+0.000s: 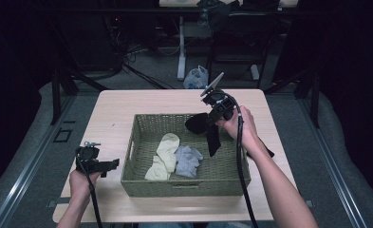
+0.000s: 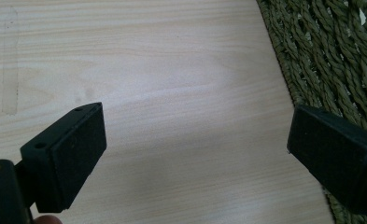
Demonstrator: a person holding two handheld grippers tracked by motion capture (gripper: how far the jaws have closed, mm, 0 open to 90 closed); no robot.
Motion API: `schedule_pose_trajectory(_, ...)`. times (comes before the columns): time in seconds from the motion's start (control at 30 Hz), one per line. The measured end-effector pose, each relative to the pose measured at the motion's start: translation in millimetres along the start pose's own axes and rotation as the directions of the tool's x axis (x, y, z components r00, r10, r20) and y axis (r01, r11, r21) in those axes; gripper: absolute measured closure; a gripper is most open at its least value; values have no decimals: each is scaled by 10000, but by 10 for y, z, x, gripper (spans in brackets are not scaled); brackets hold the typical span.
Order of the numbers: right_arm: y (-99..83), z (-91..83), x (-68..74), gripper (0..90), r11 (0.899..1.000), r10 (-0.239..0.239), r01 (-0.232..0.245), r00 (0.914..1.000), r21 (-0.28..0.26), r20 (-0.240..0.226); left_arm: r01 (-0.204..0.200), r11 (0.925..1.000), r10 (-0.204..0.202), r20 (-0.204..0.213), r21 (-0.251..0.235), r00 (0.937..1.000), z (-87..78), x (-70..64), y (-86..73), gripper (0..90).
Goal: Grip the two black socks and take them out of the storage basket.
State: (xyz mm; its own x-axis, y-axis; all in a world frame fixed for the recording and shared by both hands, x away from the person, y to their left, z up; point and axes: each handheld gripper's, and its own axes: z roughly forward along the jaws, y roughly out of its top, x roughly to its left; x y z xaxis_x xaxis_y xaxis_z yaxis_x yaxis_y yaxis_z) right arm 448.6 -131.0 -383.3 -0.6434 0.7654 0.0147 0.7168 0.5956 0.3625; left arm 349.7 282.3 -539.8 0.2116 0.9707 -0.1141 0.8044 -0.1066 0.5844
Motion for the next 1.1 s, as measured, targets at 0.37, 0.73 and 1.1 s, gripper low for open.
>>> schedule_pose_trajectory(0.37, 12, -356, -71, 872, 9986, 143, -140, 9999, -515, 43, 6, 10000, -6, 14, 14, 10000, 4, -5, 0, 46)
schedule_pose_trajectory(0.73, 0, -659, -193, 872, 9955, 322, -299, 9992, -899, 237, 3, 10000, -3, 6, 13, 10000, 7, -2, 0, 46)
schedule_pose_trajectory(1.1, -139, -975, -391, 871, 9877, 803, -712, 9949, -1389, 605, 7, 10000, -7, 2, 3, 10000, 5, -1, 0, 46)
